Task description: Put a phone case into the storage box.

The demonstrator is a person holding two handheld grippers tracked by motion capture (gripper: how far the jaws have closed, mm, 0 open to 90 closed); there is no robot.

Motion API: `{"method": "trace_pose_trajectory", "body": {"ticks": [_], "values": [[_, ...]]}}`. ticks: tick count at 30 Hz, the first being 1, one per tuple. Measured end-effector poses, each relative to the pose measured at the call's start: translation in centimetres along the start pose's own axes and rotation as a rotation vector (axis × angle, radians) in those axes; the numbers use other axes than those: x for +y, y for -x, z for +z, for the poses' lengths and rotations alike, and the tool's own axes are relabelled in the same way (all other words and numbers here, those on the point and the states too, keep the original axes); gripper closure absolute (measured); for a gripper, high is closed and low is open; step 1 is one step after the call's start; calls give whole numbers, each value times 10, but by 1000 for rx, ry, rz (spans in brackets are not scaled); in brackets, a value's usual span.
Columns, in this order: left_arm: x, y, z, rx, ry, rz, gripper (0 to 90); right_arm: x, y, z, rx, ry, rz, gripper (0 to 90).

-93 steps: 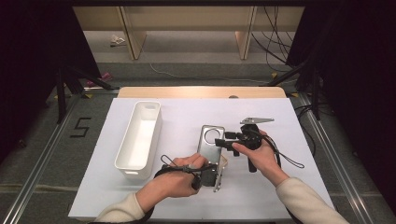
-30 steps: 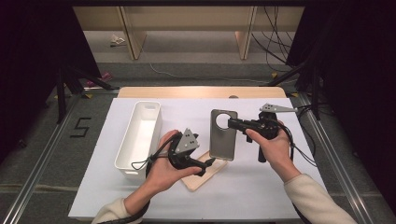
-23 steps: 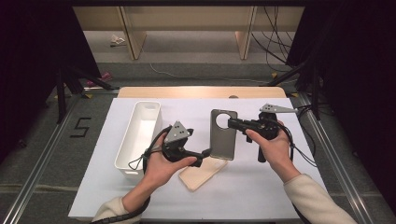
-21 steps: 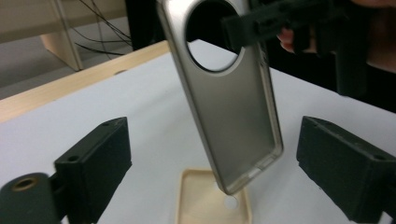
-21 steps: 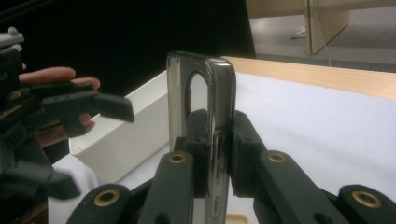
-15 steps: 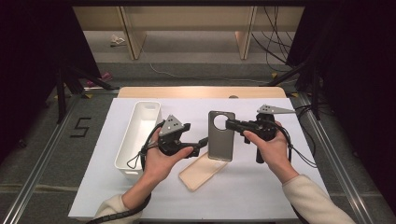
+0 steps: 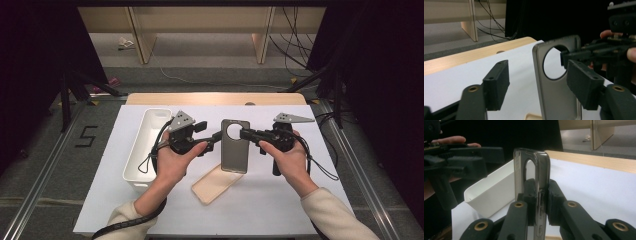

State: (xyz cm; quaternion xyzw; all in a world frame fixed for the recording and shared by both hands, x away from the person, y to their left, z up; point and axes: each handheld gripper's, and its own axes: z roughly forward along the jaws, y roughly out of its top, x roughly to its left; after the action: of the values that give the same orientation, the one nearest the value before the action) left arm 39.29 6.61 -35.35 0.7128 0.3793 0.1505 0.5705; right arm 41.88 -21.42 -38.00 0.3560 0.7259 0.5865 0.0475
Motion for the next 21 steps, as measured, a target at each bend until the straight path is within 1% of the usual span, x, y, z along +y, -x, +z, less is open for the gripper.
{"method": "trace_pose_trajectory", "body": {"ticks": [4, 9, 11, 13, 21], "values": [[0, 0, 7, 8, -18, -11, 451, 0, -2, 1, 4, -1, -5, 809], [-1, -3, 13, 23, -22, -42, 541, 0, -5, 2, 10, -2, -7, 809], [-2, -4, 14, 19, -23, -53, 574, -1, -5, 3, 12, -4, -8, 809], [-2, -4, 15, 13, -24, -53, 599, -1, -6, 3, 12, -3, -10, 809], [-2, -4, 16, 7, -26, -64, 664, -1, -8, 4, 15, -3, -13, 809]]}}
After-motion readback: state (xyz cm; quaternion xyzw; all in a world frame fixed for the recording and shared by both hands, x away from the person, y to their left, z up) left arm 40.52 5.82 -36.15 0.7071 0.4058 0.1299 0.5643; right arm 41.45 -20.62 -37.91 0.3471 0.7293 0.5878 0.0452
